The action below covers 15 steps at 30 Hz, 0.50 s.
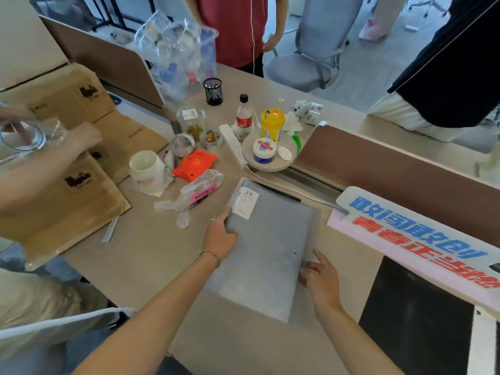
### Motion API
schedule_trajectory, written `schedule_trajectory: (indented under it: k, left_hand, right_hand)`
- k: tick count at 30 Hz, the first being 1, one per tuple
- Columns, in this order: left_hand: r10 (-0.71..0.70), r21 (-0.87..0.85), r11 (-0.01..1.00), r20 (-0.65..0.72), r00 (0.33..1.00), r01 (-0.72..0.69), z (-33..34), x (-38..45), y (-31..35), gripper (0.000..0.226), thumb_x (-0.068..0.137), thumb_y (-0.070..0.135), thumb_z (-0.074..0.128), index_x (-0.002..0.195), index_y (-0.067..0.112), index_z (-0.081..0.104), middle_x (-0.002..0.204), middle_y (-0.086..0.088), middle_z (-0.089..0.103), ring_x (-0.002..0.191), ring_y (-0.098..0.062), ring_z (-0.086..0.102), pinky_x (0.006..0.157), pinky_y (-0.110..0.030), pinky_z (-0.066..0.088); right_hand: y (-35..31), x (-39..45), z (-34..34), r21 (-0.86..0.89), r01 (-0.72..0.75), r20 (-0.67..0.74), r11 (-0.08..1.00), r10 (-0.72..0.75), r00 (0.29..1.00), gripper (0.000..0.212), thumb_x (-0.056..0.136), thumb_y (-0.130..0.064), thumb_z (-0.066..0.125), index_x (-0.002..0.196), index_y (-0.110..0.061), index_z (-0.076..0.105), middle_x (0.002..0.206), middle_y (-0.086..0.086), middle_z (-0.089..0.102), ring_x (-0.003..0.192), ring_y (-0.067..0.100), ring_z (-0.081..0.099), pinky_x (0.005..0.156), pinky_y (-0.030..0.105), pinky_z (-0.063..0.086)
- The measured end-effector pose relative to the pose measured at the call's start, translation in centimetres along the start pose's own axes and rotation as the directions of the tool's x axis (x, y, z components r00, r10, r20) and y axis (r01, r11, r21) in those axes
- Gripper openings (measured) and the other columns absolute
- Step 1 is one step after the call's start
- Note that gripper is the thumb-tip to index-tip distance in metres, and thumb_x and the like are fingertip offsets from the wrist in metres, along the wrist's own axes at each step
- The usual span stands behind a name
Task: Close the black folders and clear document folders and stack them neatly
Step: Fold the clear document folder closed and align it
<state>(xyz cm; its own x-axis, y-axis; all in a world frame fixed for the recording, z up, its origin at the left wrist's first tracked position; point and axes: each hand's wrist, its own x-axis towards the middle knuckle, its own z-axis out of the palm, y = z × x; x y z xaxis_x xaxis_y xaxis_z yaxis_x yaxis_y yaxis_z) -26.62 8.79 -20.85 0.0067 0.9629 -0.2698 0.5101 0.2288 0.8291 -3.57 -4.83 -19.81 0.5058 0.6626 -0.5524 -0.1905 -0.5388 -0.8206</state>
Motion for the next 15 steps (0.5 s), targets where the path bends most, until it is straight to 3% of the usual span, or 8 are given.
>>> schedule_trajectory:
  k: [6,11,13,15]
  left_hand:
    - [-0.036,0.166,0.985,-0.037,0.999,0.042,0.8,4.2,0.3,0.069,0.080,0.013,0.063,0.146,0.031,0.052,0.117,-0.006,0.071,0.107,-0.027,0.067,0.089,-0.031,0.052]
    - [-0.029,0.246,0.968,-0.085,0.996,0.049,1.3,6.3,-0.3,0.065,0.083,0.008,0.064,0.145,0.027,0.053,0.136,-0.004,0.065,0.122,-0.029,0.062,0.095,-0.034,0.049]
    - [-0.024,0.305,0.951,-0.092,0.995,0.051,1.6,7.0,-0.8,0.064,0.084,0.011,0.063,0.145,0.027,0.052,0.139,-0.003,0.063,0.124,-0.029,0.060,0.095,-0.035,0.048]
    - [-0.020,0.361,0.931,-0.086,0.996,0.050,1.7,7.4,-1.2,0.062,0.085,0.014,0.062,0.145,0.028,0.051,0.140,-0.004,0.061,0.126,-0.029,0.058,0.096,-0.036,0.048]
  right_hand:
    - [-1.1,4.4,3.3,0.066,-0.153,0.063,0.986,0.149,0.987,0.086,0.070,-0.004,0.064,0.152,-0.014,0.039,0.093,0.000,0.075,0.107,0.032,0.069,0.106,0.051,0.048]
    - [-2.0,6.1,5.5,0.068,-0.211,0.088,0.975,0.205,0.975,0.083,0.078,0.004,0.060,0.154,-0.013,0.032,0.092,0.005,0.066,0.104,0.033,0.067,0.109,0.048,0.044]
    - [-2.4,6.3,6.1,0.062,-0.219,0.094,0.974,0.213,0.973,0.081,0.081,0.008,0.058,0.155,-0.011,0.031,0.088,0.006,0.059,0.088,0.024,0.060,0.100,0.037,0.047]
    - [-2.2,6.8,6.5,0.053,-0.218,0.077,0.975,0.213,0.974,0.078,0.081,0.010,0.057,0.153,-0.009,0.034,0.082,0.005,0.052,0.075,0.018,0.049,0.080,0.031,0.041]
